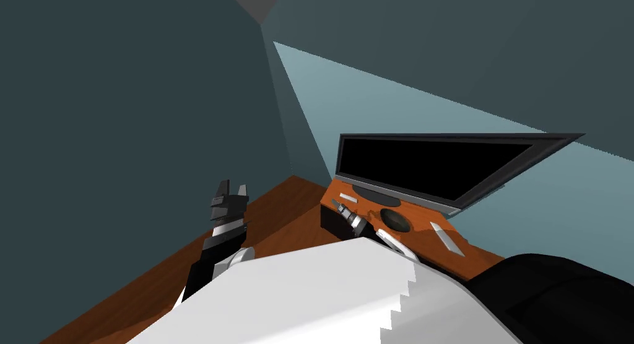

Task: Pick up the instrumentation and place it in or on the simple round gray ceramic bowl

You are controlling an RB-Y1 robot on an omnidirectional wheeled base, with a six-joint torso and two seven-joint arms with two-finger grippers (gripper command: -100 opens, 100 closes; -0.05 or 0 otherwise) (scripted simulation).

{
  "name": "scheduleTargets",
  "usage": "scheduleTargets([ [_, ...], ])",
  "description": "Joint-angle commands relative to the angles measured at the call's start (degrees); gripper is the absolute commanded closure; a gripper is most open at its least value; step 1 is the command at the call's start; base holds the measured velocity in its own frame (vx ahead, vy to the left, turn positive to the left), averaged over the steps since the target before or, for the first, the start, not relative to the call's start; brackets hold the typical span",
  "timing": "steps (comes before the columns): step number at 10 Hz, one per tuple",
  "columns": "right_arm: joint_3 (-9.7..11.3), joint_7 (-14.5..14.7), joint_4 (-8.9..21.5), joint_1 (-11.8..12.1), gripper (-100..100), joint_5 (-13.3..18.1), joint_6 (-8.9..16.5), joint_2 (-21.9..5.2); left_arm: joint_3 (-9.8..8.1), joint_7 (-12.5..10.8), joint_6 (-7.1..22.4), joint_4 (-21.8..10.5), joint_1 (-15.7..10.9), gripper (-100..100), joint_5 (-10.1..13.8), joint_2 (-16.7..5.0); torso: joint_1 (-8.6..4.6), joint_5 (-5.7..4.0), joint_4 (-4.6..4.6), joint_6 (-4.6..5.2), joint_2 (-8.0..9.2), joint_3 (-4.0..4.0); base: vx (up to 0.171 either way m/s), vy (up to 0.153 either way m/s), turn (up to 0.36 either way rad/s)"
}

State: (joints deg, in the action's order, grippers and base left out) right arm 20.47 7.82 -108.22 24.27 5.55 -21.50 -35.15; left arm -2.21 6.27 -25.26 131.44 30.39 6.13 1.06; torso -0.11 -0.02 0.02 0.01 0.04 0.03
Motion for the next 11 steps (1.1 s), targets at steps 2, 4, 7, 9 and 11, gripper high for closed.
scheduleTargets([
  [2,4.1,0.8,5.2,-1.3,-100,0.5,0.4,-2.3,-0.01,0.0,0.0,0.0,0.0,0,0.0,0.0,-0.02,-0.01,-0.01,0.05,-0.02,-0.01,-0.001,0.005,0.252],
  [4,6.6,0.8,8.0,-1.9,-100,0.6,0.9,-4.4,-0.01,0.0,0.0,0.0,0.0,0,0.0,0.0,-0.05,-0.02,-0.01,0.06,-0.04,-0.03,0.007,-0.001,0.285],
  [7,9.1,0.7,12.1,-2.6,-100,0.7,1.3,-6.5,-0.01,0.0,0.0,0.0,0.0,0,0.0,0.0,-0.09,-0.02,-0.02,0.01,-0.09,-0.05,0.014,-0.01,0.273],
  [9,11.6,0.5,14.6,-3.2,-100,0.9,1.7,-8.5,-0.01,0.0,0.0,0.0,0.0,0,0.0,0.0,-0.11,-0.02,-0.02,0.01,-0.11,-0.06,0.019,-0.018,0.304],
  [11,14.1,0.2,17.5,-3.7,-100,1.0,2.1,-10.6,-0.02,0.0,0.0,0.0,0.0,0,0.0,0.0,-0.09,-0.02,-0.02,0.11,-0.07,-0.05,0.012,-0.008,0.123],
])
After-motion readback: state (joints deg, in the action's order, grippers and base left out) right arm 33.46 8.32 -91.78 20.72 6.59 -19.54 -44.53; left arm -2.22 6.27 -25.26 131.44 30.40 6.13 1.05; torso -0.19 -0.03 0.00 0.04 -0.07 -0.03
